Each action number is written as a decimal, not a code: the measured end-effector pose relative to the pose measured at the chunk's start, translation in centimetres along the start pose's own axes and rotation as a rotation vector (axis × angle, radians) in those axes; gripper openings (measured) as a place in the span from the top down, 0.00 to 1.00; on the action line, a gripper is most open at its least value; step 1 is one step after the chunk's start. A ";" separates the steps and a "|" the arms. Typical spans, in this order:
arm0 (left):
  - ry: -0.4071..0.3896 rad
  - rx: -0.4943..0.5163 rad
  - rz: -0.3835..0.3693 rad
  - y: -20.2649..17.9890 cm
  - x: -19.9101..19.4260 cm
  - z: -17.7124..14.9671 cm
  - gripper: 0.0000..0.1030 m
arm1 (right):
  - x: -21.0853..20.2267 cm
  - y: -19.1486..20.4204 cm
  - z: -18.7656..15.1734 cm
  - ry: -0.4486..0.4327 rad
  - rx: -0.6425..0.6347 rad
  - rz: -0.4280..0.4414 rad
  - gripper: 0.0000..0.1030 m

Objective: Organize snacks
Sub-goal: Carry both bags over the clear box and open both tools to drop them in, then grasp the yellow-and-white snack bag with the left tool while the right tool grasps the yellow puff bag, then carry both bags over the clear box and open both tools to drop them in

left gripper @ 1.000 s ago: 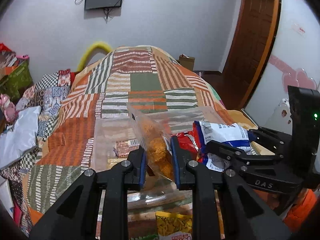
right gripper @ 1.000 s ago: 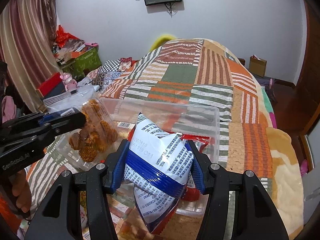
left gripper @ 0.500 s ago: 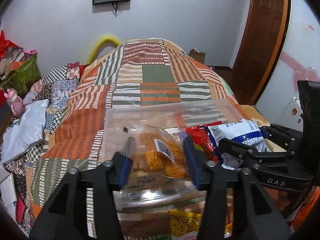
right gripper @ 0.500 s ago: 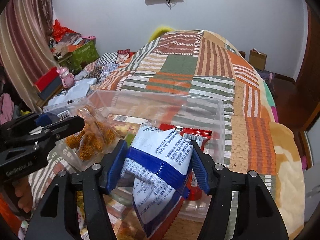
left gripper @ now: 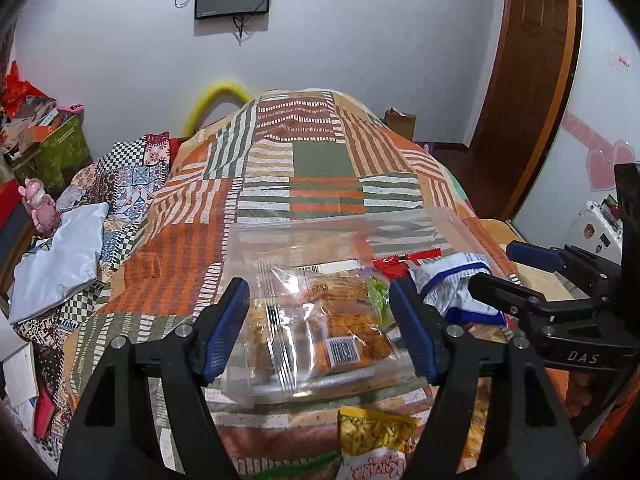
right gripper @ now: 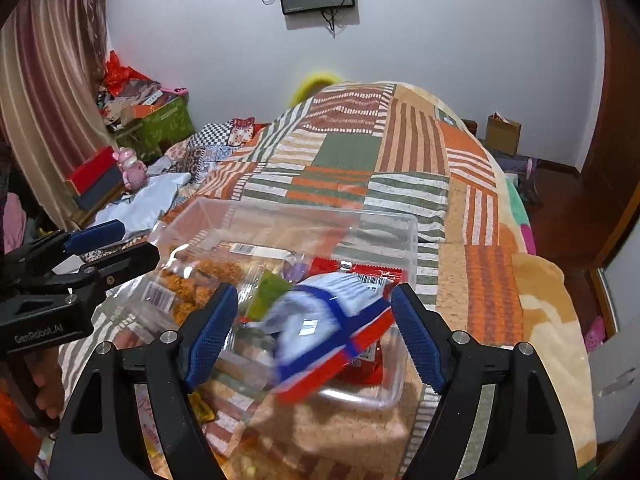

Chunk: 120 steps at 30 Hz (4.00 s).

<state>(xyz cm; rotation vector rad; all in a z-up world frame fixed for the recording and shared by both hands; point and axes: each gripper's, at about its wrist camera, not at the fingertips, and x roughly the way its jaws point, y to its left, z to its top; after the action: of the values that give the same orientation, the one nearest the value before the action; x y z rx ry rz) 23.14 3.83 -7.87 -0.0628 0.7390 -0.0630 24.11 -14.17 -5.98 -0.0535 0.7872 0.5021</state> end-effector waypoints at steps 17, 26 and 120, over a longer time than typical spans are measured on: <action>0.065 0.034 0.030 -0.8 -3.2 -4.7 0.18 | -3.5 -0.1 -3.8 0.024 0.046 0.045 0.26; 0.183 0.009 -0.011 -1.0 -2.1 -7.8 0.18 | -3.3 0.5 -6.6 0.098 0.006 0.044 0.26; 0.066 -0.014 -0.142 -3.1 1.8 0.5 0.72 | -0.5 -0.6 -1.5 -0.032 0.004 0.045 0.47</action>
<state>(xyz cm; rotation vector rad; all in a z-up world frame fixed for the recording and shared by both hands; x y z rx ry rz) 24.65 0.60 -8.44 -0.1268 0.8004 -0.1957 23.14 -15.27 -6.79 -0.0246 0.7596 0.5428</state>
